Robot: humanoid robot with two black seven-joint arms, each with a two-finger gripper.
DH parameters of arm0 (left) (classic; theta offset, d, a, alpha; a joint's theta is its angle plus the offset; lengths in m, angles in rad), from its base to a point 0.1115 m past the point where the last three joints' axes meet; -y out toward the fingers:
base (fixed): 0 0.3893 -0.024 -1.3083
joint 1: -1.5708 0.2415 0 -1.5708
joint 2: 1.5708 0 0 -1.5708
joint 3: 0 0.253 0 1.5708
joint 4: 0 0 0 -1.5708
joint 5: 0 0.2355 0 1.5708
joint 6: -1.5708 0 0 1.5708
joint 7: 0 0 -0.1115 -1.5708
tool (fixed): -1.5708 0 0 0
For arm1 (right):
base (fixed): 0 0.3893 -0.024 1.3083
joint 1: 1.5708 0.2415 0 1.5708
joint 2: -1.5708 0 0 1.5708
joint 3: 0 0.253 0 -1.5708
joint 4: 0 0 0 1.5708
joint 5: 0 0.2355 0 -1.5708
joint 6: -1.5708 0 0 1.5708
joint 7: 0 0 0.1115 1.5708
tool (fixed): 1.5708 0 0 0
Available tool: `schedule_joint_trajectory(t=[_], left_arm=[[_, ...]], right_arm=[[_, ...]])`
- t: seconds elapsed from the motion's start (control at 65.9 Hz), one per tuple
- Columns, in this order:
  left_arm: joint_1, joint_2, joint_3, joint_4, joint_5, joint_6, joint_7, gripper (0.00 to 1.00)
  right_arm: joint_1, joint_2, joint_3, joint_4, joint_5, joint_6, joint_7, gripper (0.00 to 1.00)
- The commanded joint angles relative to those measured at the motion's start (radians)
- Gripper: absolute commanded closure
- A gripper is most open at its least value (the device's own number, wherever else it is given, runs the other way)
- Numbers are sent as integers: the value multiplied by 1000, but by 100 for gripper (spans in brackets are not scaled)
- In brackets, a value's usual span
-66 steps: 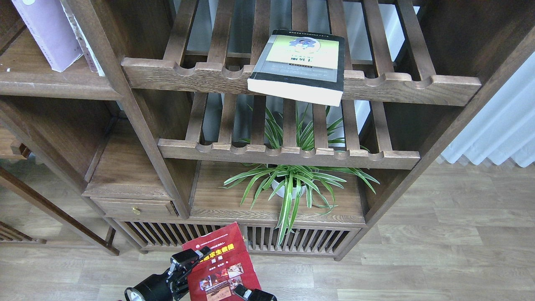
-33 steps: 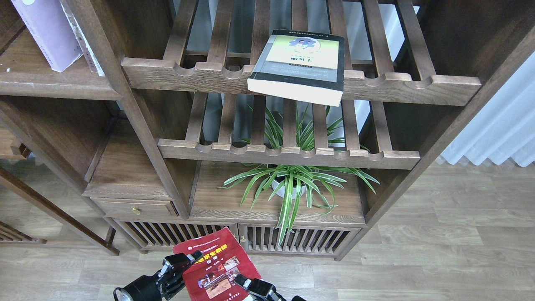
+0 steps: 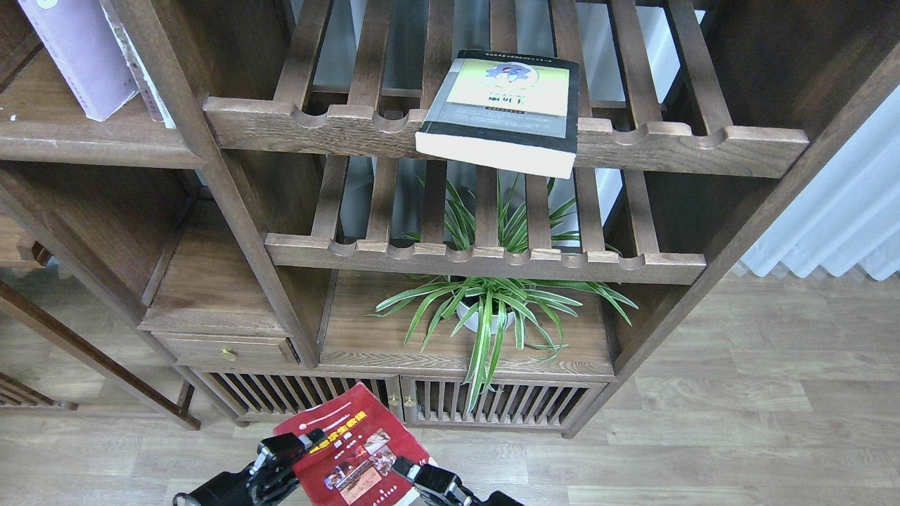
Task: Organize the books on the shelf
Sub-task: 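Pass the red book from the right gripper to the left gripper, then lift the red book with the left gripper onto the side shelf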
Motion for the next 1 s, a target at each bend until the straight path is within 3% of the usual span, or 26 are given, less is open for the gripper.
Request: schedule_joint_trajectory(t=[0.0,0.698,0.987], left_arm=[[3,2,-102,0,-1,1,-4,92],[5,21,-142,0,-12,1,-5,92],[110,172,-241,-57,-12,1,1,92]], right_arm=[[3,0,1,0,0,0,1,1],[-10,0,1,-22,2,0,1,1],[-10,0,1,-59,3,0,4,1]])
